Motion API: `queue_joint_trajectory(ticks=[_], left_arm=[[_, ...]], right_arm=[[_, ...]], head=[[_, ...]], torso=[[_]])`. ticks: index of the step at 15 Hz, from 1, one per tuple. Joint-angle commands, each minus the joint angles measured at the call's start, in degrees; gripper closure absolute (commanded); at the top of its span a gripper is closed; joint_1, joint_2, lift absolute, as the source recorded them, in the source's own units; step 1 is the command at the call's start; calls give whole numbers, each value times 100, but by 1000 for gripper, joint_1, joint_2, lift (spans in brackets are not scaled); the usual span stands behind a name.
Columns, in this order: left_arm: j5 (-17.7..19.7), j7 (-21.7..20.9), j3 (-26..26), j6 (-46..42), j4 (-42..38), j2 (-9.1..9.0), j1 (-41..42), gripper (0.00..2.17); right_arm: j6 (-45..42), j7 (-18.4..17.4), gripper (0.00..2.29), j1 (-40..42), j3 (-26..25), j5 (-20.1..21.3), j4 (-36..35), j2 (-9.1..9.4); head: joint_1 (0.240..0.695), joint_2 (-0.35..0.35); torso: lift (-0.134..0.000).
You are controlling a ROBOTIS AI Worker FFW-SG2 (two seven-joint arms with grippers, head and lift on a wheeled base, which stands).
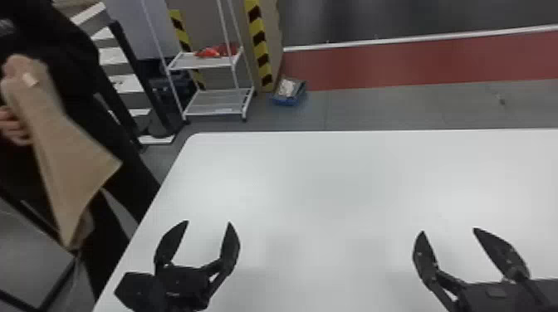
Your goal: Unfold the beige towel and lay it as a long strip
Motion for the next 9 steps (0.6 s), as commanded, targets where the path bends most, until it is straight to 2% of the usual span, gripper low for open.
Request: queue_joint_trajectory(ticks=[1,9], left_arm=[[-2,0,-5,0,-4,-24,0,83],[42,-18,-5,0,-4,-24,0,83]], right_arm=[[0,0,205,0,1,0,0,5],[0,-8,205,18,1,0,0,5]], head=[[695,239],[695,237]], torso=[[-111],[-111]])
